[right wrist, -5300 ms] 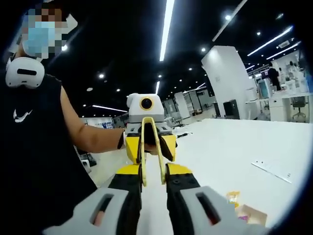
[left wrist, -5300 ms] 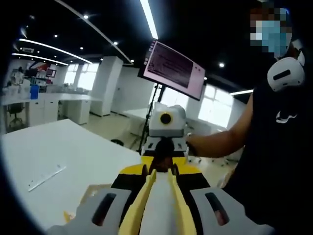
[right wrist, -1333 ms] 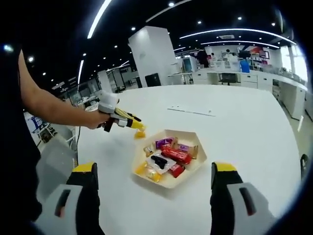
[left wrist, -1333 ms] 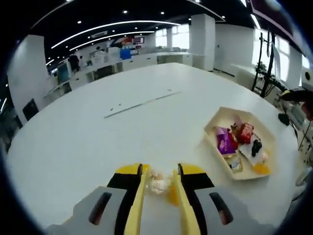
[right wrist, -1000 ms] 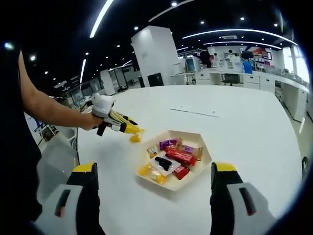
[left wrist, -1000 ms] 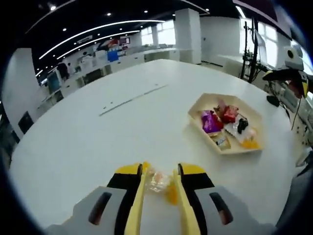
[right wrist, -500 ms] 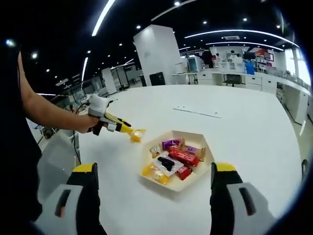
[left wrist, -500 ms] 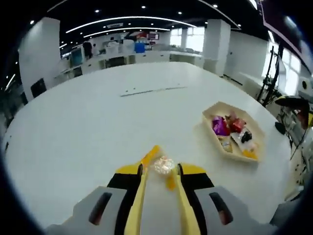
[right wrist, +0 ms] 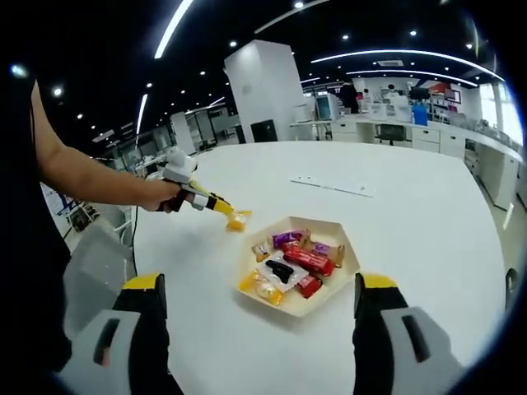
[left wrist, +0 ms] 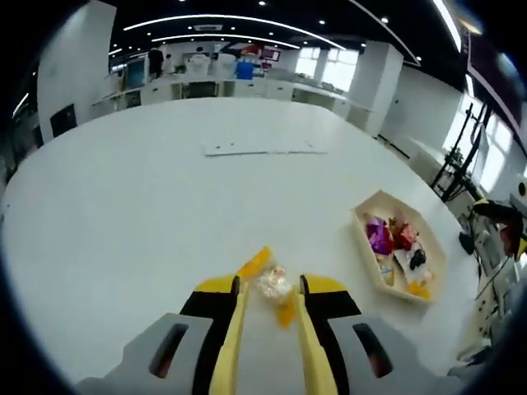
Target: Place the target food into the container with the food tongs after gripping and lifting it, then release it inside without dropping or visibly crushing the food.
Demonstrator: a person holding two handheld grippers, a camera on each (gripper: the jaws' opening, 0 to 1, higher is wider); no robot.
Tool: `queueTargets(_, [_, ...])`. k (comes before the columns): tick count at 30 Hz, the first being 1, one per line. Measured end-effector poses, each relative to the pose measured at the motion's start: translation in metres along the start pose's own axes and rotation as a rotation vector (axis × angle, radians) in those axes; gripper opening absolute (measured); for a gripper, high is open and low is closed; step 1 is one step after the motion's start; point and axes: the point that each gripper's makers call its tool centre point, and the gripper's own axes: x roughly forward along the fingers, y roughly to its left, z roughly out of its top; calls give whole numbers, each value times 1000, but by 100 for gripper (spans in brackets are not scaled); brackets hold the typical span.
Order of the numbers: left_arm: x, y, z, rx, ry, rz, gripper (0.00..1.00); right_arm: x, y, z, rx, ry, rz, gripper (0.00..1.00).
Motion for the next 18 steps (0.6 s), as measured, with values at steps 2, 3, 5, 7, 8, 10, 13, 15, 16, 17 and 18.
queueTargets(2, [-3,-6,11,8,-25,19,26,-1,-1,0,2,-1,-4,93])
queueTargets(3, [-2,-9,13,23,-28,25,26,-1,-1,0,5,-2,-6,93])
queueTargets(5, [-1,-13,14,96,-20,57,26,-1,-2,0,7,-1,-8,93])
queueTargets(7, [0,-13,12,172,-15,113,26,-1,-2,-1,5,0,-8,93])
queueTargets(8, [-2,-9,10,200,-4,162,25,0,-2,-1,6,1,-9,93])
queueTargets(10, [-1,-16,10,193,-19,157,25,0,-1,0,11,-2,-9,92])
queueTargets(13, [-3,-21,12,179,-32,164,25,1,-1,0,8,1,-8,92])
queueTargets(15, [-5,-27,15,184,-53,159,25,1,0,-1,8,4,-6,92])
queueTargets(16, [-6,-30,16,186,-64,152,25,1,0,-2,8,6,-6,92])
queueTargets(17, [-5,-33,15,180,-63,143,26,1,0,-3,10,7,-6,92])
queueTargets(18, [-4,-34,14,184,-60,145,26,1,0,-3,11,8,-4,91])
